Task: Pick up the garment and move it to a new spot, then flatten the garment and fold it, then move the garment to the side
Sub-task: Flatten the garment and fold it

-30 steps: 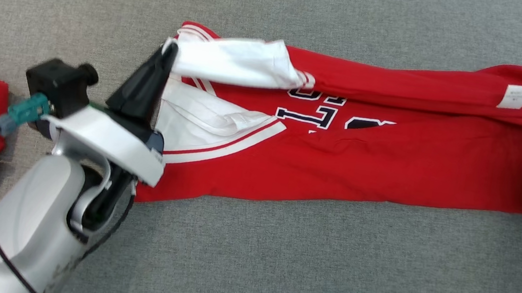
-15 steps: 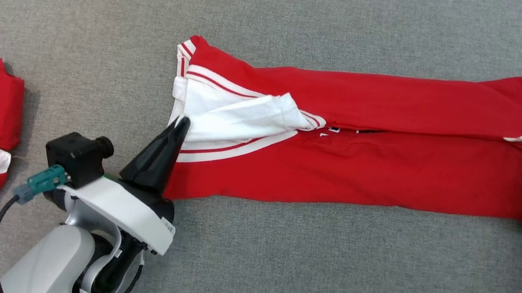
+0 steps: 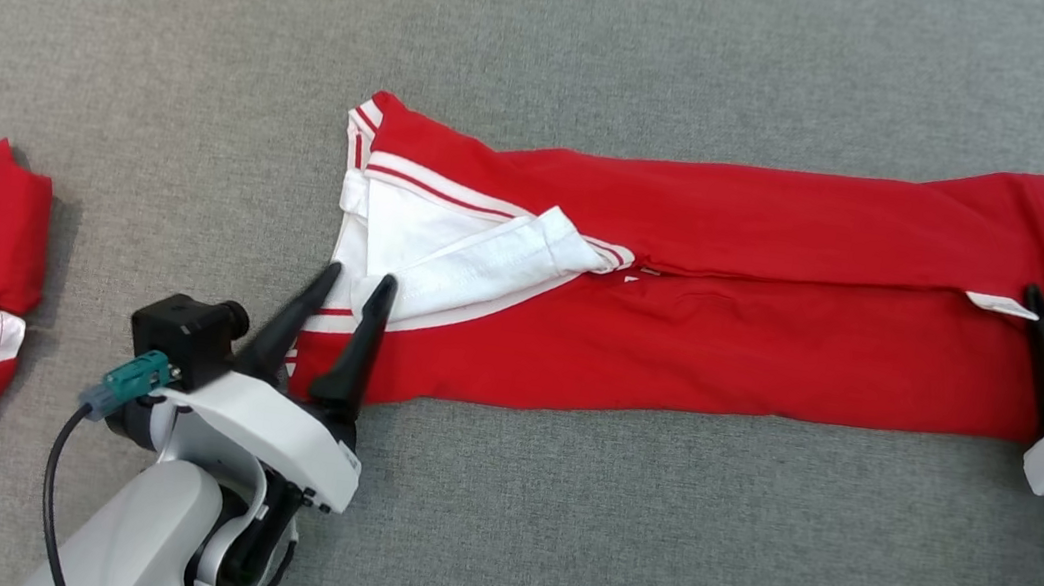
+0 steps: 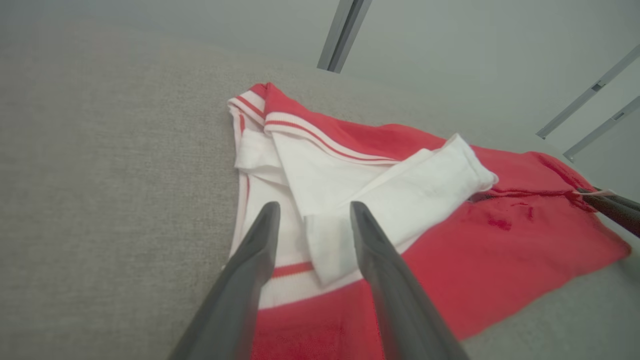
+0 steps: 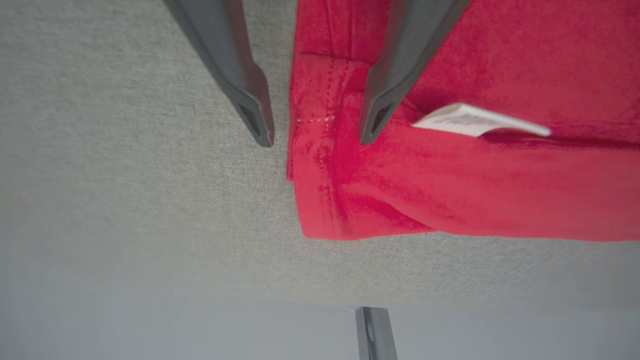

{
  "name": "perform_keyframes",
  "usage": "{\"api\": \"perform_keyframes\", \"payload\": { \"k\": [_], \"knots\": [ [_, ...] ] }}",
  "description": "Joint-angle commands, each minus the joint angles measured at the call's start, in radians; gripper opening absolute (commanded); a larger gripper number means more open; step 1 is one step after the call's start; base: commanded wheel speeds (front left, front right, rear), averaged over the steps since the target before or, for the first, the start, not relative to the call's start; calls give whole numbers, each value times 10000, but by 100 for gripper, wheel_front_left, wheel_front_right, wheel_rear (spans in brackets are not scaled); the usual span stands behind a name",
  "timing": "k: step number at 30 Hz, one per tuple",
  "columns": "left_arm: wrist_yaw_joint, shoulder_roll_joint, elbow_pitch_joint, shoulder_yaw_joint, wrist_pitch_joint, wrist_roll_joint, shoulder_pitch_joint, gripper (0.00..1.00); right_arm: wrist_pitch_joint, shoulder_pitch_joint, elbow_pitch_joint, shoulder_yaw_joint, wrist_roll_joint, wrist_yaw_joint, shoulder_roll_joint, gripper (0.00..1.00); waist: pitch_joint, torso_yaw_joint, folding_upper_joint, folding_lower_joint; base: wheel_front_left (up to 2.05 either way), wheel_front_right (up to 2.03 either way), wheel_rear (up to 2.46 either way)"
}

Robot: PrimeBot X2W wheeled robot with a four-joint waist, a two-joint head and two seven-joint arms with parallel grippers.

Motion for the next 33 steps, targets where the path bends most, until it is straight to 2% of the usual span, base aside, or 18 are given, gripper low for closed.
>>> {"api": "perform_keyframes", "payload": {
  "k": [1, 3, 8, 16, 22, 25, 33],
  "knots": [
    [127, -31, 115, 123, -315, 153, -186, 100, -70, -72, 48, -301, -259, -2, 63, 100, -217, -63, 0, 0, 0, 0, 0],
    [217, -61, 185, 171, -421, 182, -183, 100, -72, -99, 34, -495, -483, -2, 121, 100, -306, -88, 0, 0, 0, 0, 0],
    [761, -226, 222, 707, -1036, 567, -188, 100, -70, 311, -581, -1656, -1810, -2, 880, 100, -884, -187, 0, 0, 0, 0, 0],
    [1246, -844, -485, 1994, -1200, 1634, 475, 100, -71, 1647, -2211, -3156, -3884, -2, 2643, 100, -1896, -282, 0, 0, 0, 0, 0],
    [1048, -1395, -1034, 2884, -1204, 2785, 1264, 100, -72, 2855, -3402, -3984, -4575, 0, 3621, 100, -2445, -296, 0, 0, 0, 0, 0],
    [961, -1565, -1216, 3131, -1204, 3575, 1731, 100, -72, 3379, -3959, -4048, -4763, -2, 3780, 100, -2650, -306, 0, 0, 0, 0, 0],
    [312, -1858, -1638, 3797, -1205, 4882, 2920, 100, -73, 4784, -5201, -4629, -5127, -2, 4138, 100, -3205, -282, 0, 0, 0, 0, 0]
  ]
}}
